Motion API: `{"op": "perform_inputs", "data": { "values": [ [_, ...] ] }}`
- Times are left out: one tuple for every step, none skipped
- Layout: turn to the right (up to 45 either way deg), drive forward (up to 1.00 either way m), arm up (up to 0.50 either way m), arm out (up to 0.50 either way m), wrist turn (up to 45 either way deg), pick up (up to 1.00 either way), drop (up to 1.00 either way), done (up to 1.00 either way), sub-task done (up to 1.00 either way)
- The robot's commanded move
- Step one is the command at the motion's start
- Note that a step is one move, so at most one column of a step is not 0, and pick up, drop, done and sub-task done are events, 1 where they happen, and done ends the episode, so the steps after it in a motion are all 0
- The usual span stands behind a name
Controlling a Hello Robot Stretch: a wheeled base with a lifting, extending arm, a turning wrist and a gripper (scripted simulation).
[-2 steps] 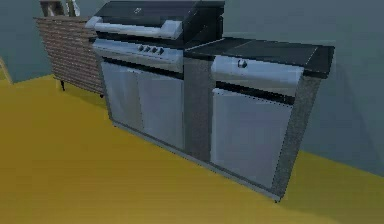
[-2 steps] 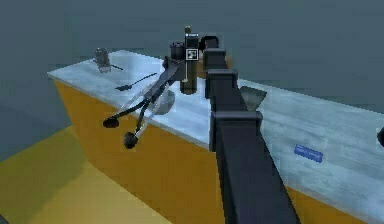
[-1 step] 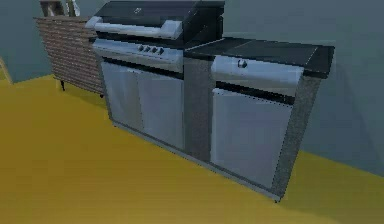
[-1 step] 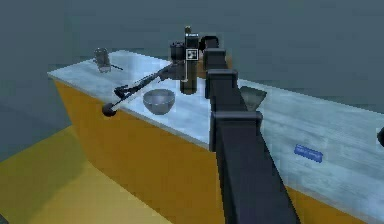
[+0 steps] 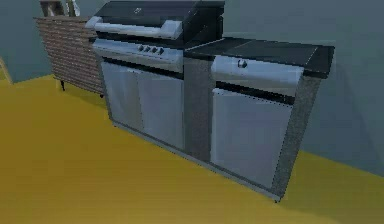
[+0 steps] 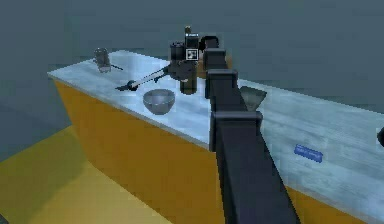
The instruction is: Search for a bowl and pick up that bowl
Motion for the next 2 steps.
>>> {"op": "perform_inputs", "data": {
  "values": [
    [0.0, 0.00, 0.00, 0.00, 6.0, 0.00, 0.00, 0.00, 0.00],
    [0.0, 0.00, -0.08, 0.00, 0.0, 0.00, 0.00, 0.00, 0.00]
  ]
}}
